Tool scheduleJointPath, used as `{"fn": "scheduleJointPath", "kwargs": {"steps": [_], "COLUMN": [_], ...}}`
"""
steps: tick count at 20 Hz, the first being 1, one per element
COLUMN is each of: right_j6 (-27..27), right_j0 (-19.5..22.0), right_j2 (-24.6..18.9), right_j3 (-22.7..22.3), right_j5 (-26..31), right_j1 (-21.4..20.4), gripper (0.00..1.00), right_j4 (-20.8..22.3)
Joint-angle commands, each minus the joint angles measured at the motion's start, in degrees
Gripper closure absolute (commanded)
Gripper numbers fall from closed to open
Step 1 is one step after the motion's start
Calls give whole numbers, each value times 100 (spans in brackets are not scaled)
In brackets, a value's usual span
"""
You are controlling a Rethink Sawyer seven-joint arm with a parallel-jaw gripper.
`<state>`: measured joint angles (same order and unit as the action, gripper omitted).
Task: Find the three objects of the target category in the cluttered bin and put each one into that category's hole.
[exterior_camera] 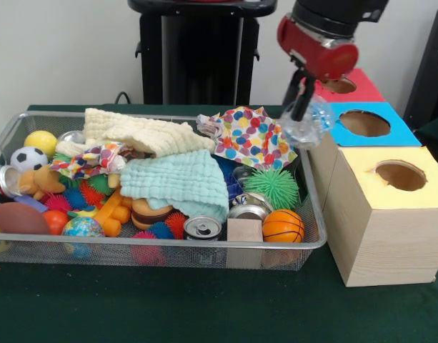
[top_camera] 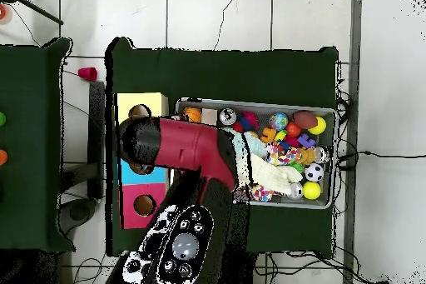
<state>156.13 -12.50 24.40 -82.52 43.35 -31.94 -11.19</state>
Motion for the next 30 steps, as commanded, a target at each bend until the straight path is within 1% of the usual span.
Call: {"fn": "scheduleJointPath", "kwargs": {"steps": [1, 5, 10, 13, 15, 20, 22, 27, 30], "right_j6": [1796, 1950, 2114, 2155, 2208, 2331, 2363, 2401, 2341], "right_j0": [-204, -400, -551, -628, -666, -769, -807, -905, -926], "right_j2": [-12, 93, 132, 88, -21, -65, -79, -17, 11], "right_j3": [-298, -323, -352, -454, -553, -592, -610, -586, -632], "right_j5": [1046, 1168, 1004, 981, 986, 845, 869, 1267, 1193], "right_j1": [133, 163, 472, 532, 565, 830, 921, 1021, 1070], "gripper": [100, 100, 100, 100, 100, 100, 100, 100, 100], "right_j4": [-479, -636, -889, -1079, -1288, -1614, -1749, -1932, -2043]}}
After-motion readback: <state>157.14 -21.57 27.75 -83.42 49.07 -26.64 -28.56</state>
